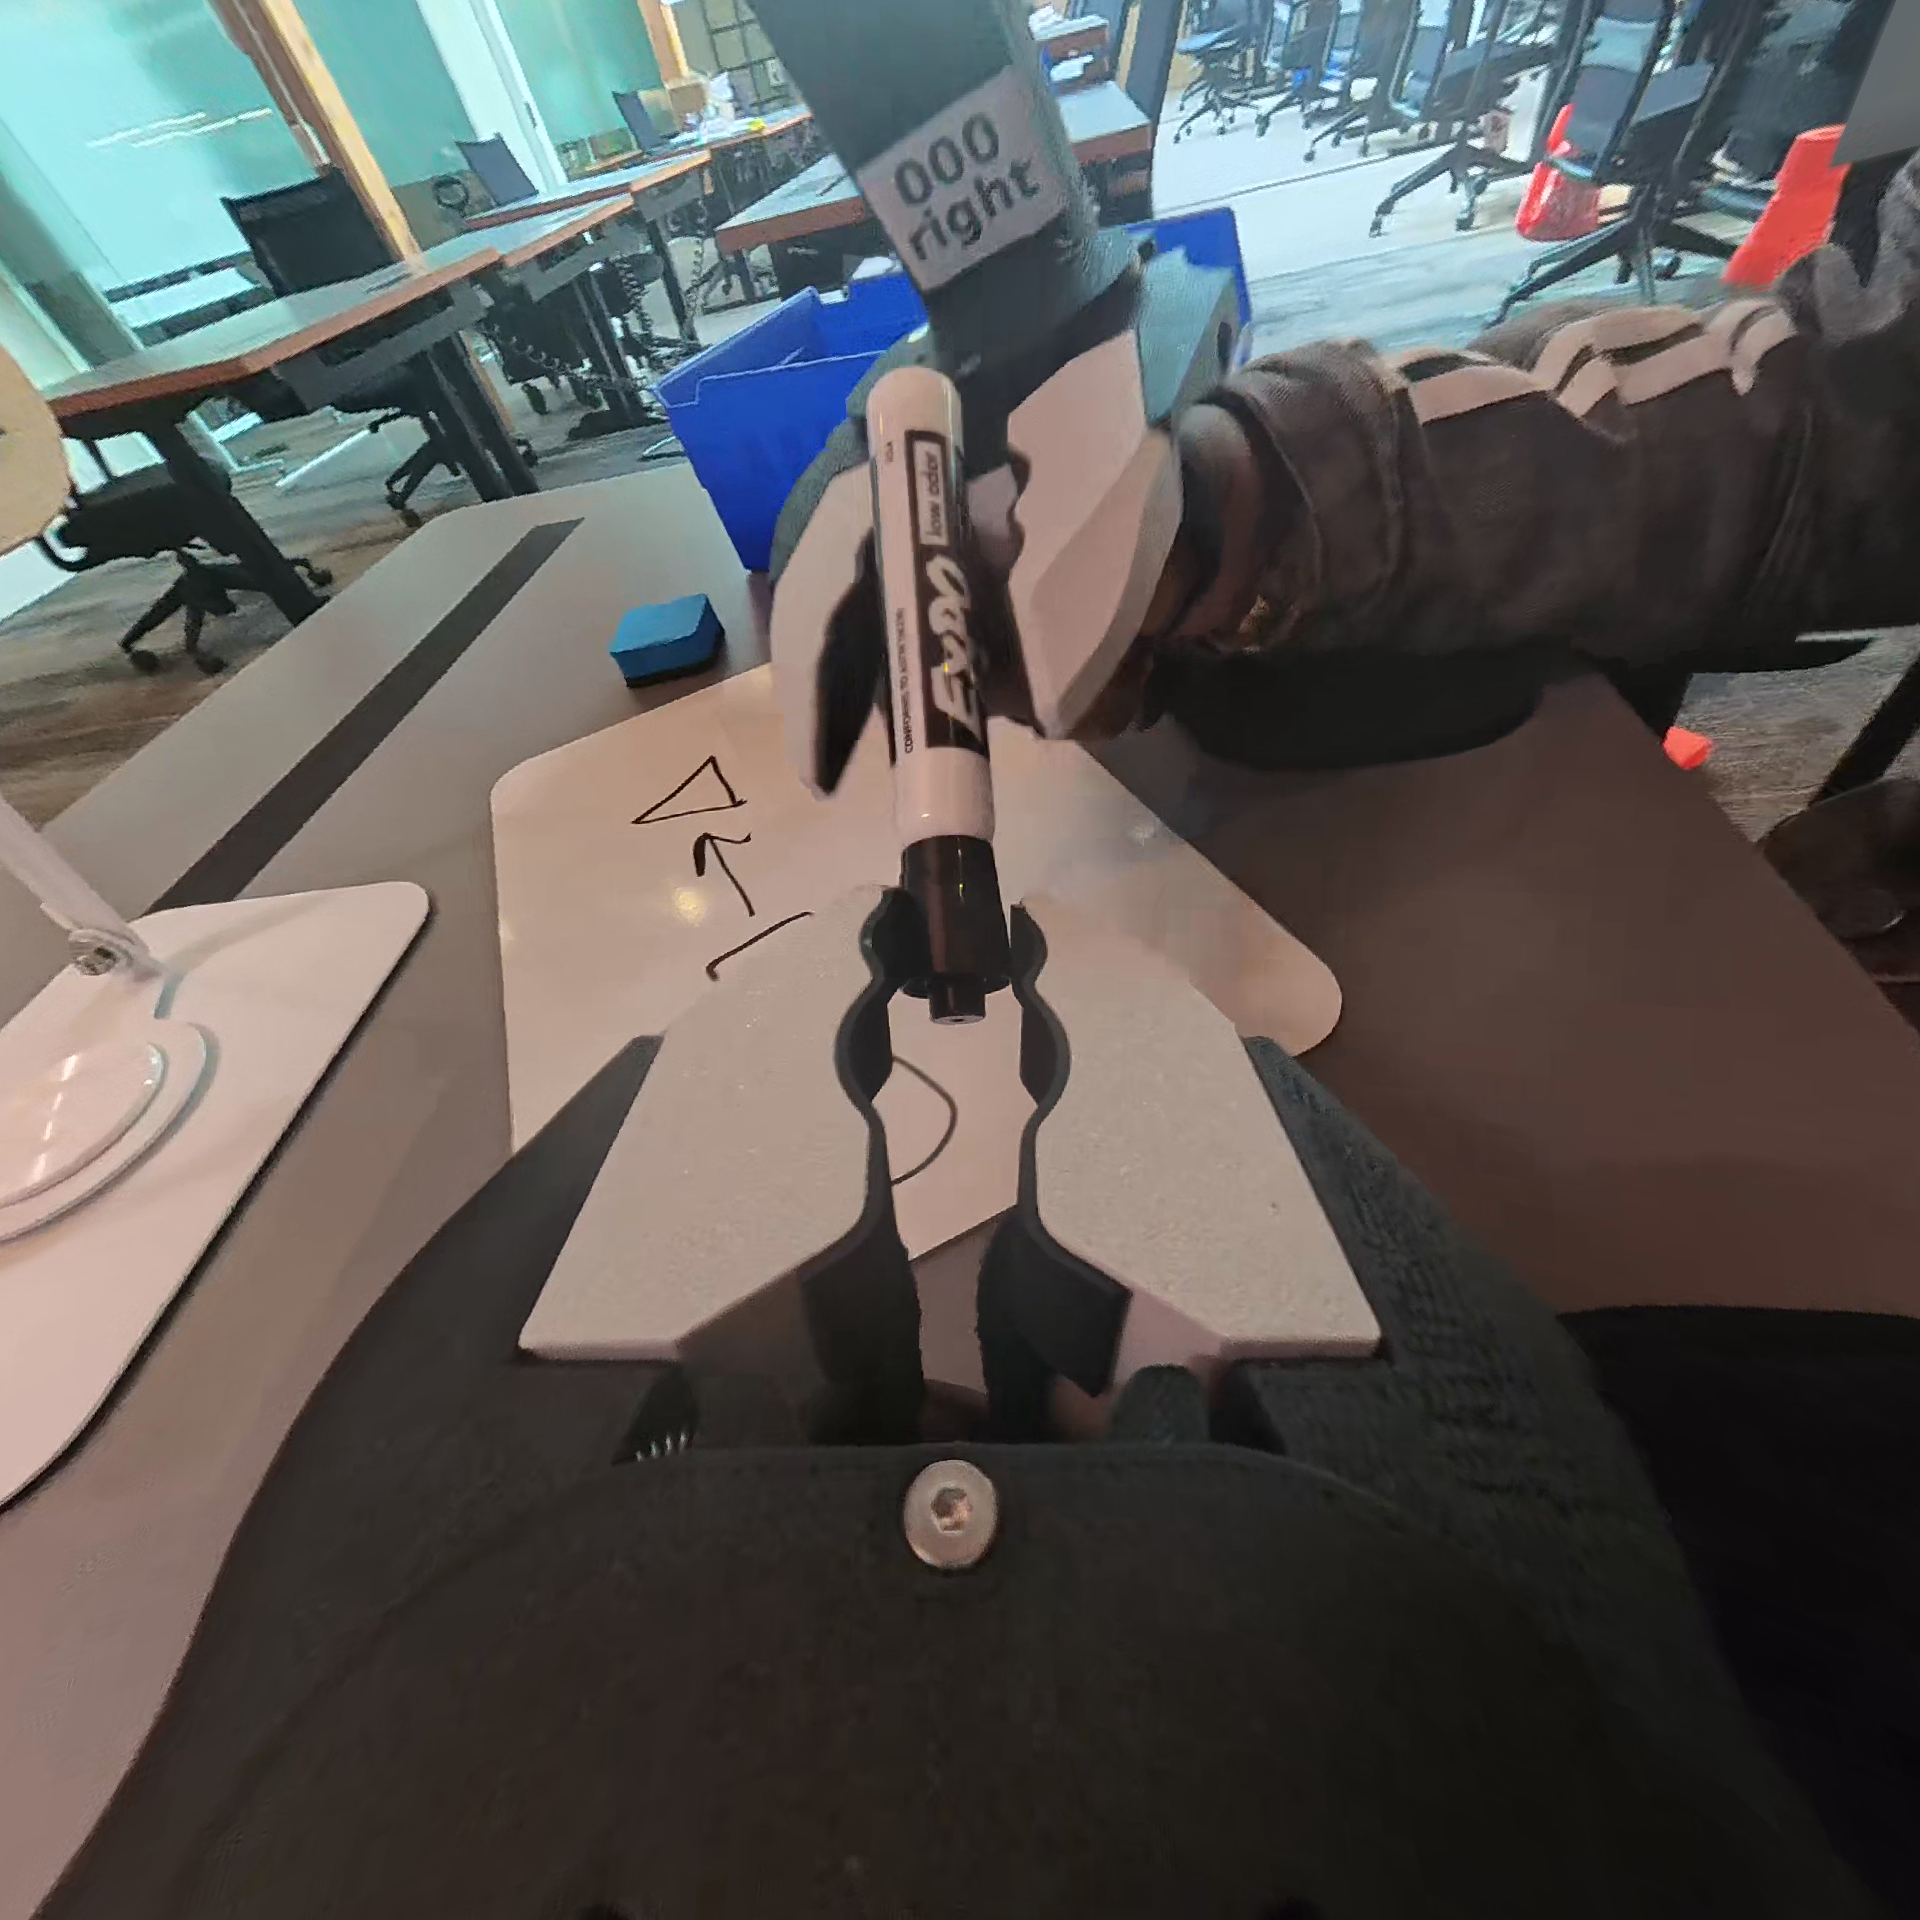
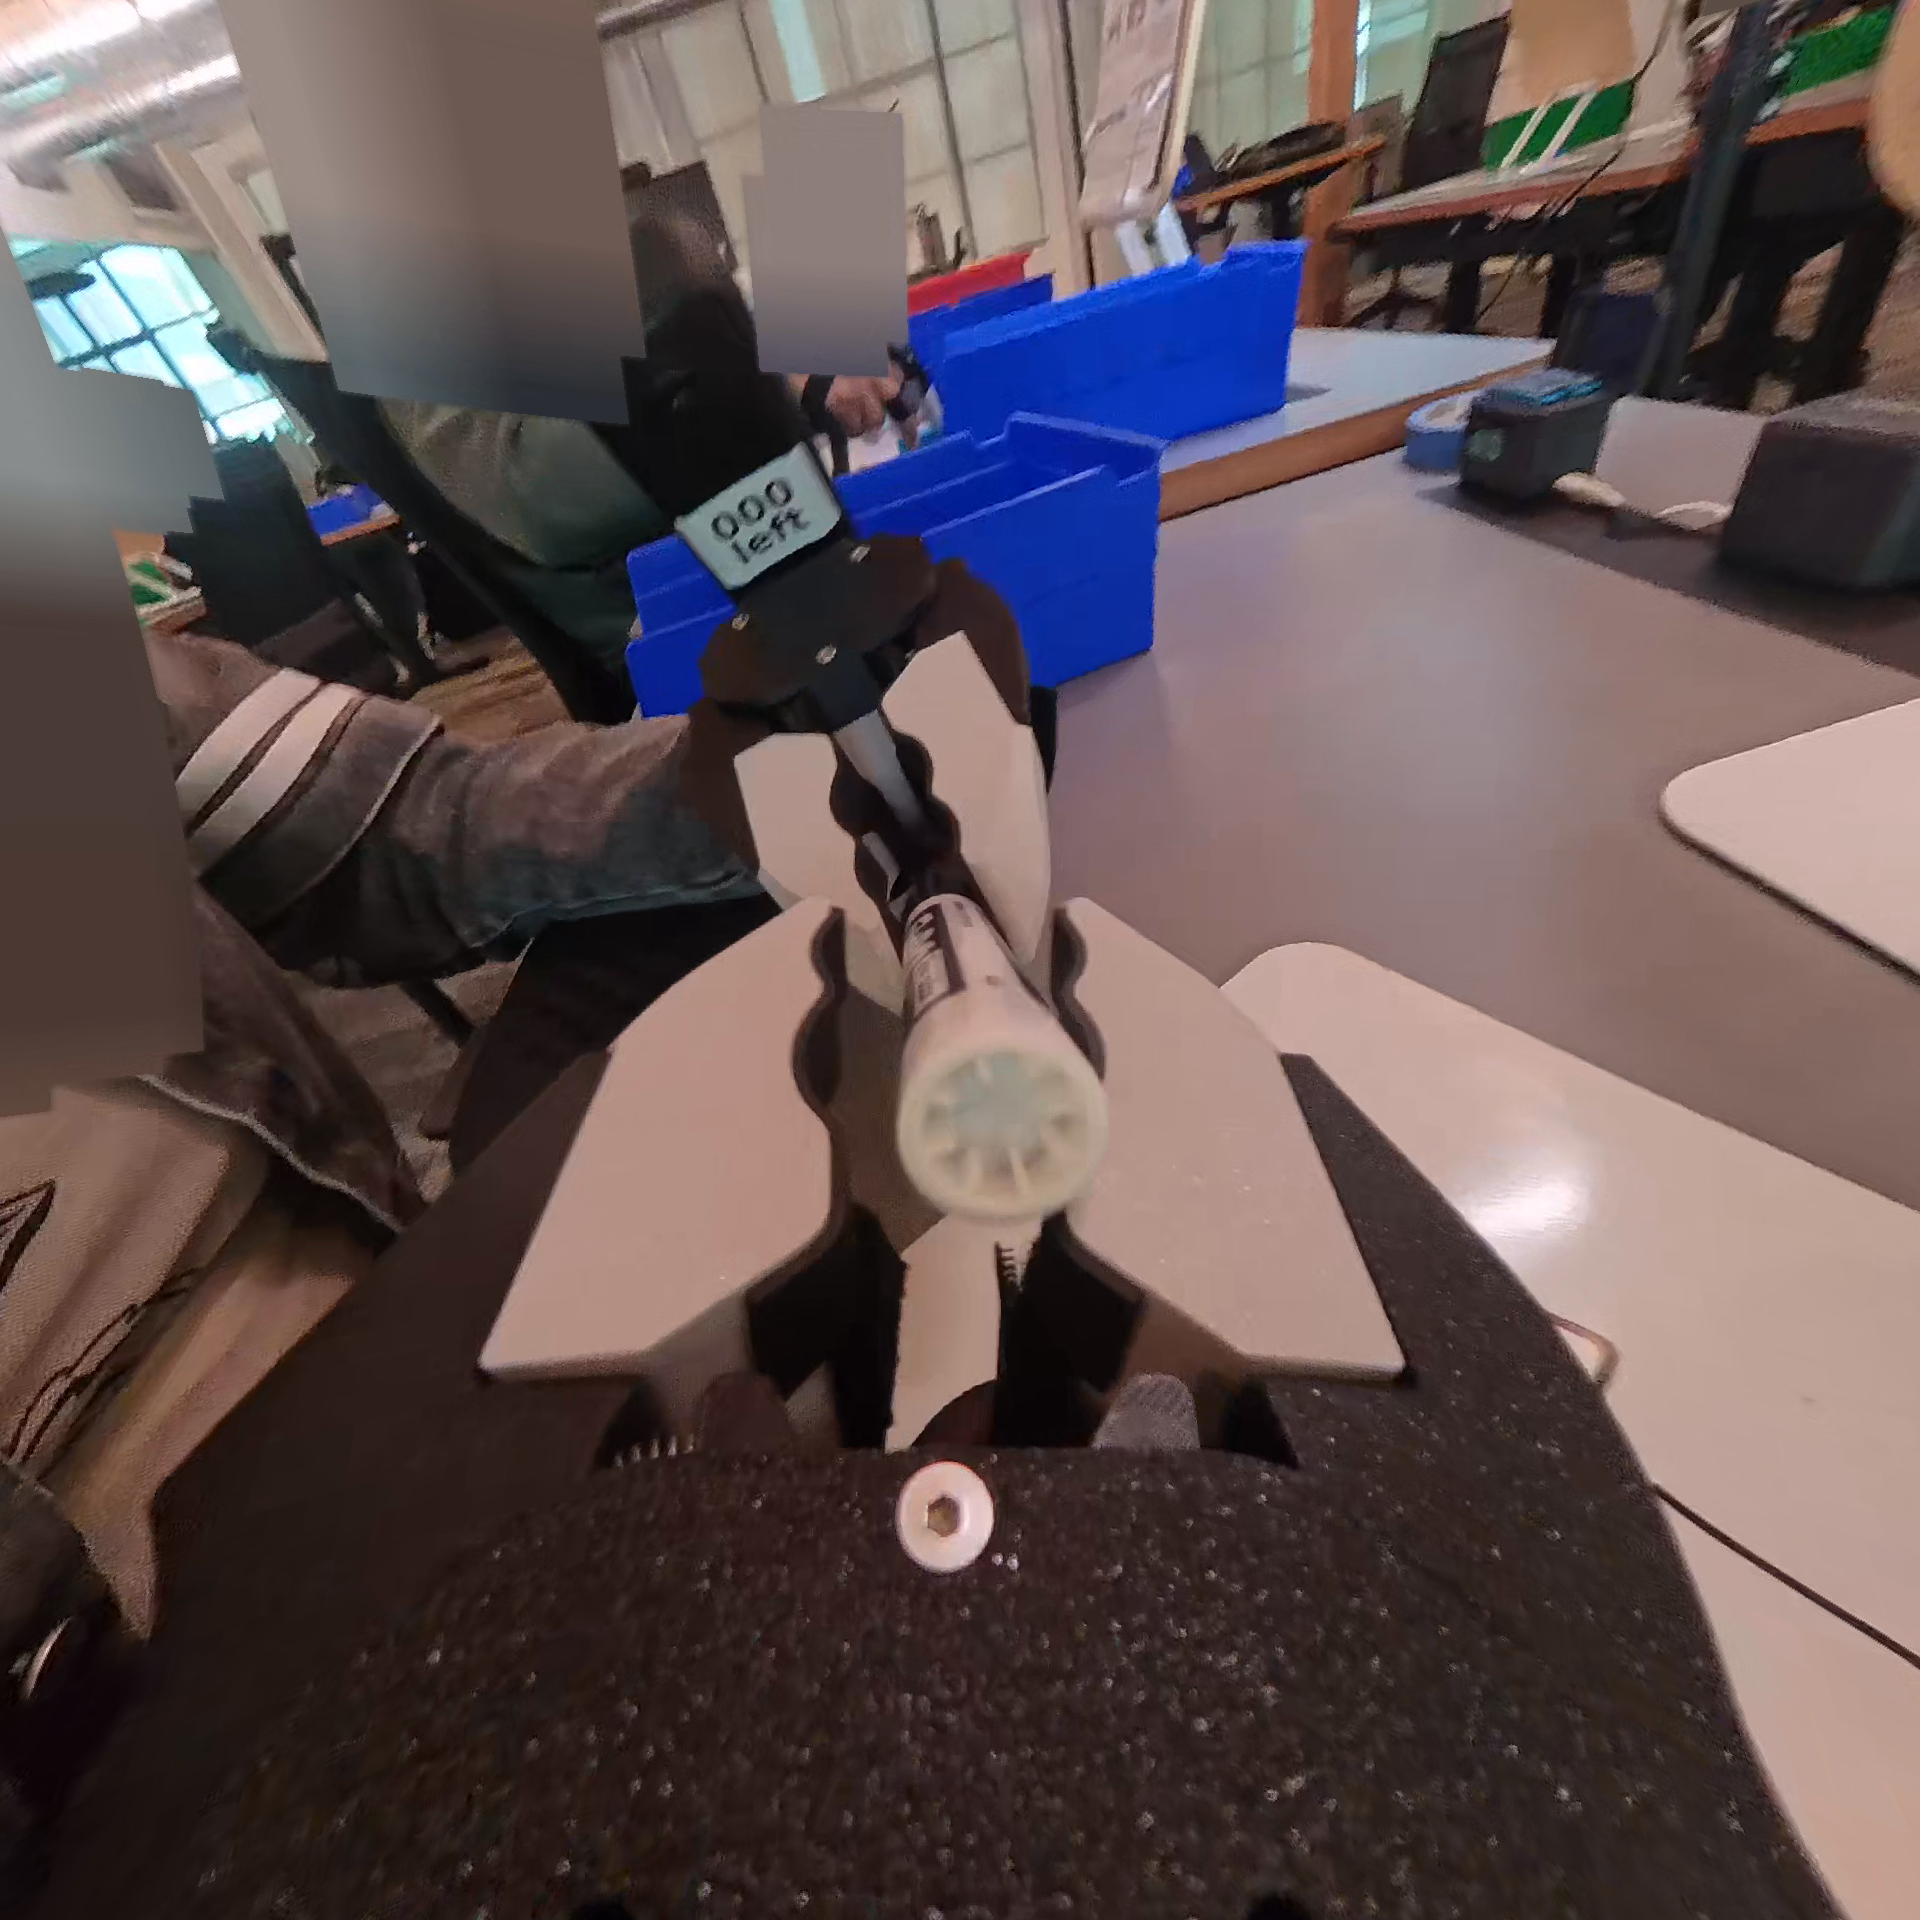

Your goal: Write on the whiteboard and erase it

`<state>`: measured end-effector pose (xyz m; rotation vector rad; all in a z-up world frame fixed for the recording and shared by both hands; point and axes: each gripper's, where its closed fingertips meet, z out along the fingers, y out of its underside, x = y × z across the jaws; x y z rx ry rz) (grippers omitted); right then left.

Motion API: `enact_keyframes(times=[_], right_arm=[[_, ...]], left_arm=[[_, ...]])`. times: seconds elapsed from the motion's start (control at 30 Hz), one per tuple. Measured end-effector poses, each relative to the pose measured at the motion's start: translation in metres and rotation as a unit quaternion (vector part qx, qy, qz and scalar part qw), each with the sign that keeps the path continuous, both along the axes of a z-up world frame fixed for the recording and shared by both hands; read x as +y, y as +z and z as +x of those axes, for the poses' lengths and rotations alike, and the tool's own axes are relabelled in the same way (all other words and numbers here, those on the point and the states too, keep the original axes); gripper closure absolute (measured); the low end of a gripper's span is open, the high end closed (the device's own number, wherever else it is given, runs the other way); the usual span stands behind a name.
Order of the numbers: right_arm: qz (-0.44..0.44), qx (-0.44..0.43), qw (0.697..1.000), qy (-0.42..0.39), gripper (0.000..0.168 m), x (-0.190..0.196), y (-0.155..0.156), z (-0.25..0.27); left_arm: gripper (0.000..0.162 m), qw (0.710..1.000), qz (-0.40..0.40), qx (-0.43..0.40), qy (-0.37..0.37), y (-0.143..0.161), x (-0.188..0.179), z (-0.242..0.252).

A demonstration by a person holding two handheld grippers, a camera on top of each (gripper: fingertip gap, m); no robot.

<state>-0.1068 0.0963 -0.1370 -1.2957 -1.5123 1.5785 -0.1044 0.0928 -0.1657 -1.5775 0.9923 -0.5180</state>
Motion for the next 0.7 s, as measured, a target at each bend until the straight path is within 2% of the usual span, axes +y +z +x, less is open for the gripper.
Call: enact_keyframes(times=[0.03, 0.1, 0.23, 0.33, 0.43, 0.47, 0.53, 0.7], right_arm=[[-0.004, 0.015, 1.0, -0.008, 0.129, 0.004, 0.005, 0.002], [-0.016, 0.046, 0.999, 0.001, 0.147, 0.004, 0.012, 0.007], [-0.017, 0.047, 0.999, -0.013, 0.147, 0.006, 0.007, 0.006], [-0.024, 0.057, 0.998, -0.006, 0.147, 0.002, 0.007, 0.004], [-0.016, 0.077, 0.997, -0.011, 0.148, 0.003, 0.014, 0.007], [-0.013, 0.079, 0.997, -0.013, 0.148, 0.003, 0.014, 0.007], [-0.007, 0.077, 0.997, -0.013, 0.147, 0.003, 0.013, 0.007], [0.003, 0.08, 0.997, -0.015, 0.147, 0.002, 0.011, 0.006]], left_arm=[[0.142, 1.0, 0.004, 0.001, 0.004, 0.001, 0.001, -0.002], [0.142, 1.0, 0.006, -0.016, -0.001, 0.005, 0.0, 0.0], [0.141, 1.0, 0.012, 0.003, 0.021, -0.001, 0.005, 0.0], [0.128, 0.999, 0.01, -0.007, 0.033, 0.002, 0.007, 0.0], [0.124, 0.998, 0.015, 0.023, 0.048, -0.005, 0.01, -0.003], [0.125, 0.998, 0.017, 0.028, 0.05, -0.006, 0.011, -0.003], [0.143, 0.998, 0.031, 0.036, 0.041, -0.005, 0.008, 0.0], [0.144, 0.997, 0.04, 0.056, 0.046, -0.007, 0.008, -0.002]])
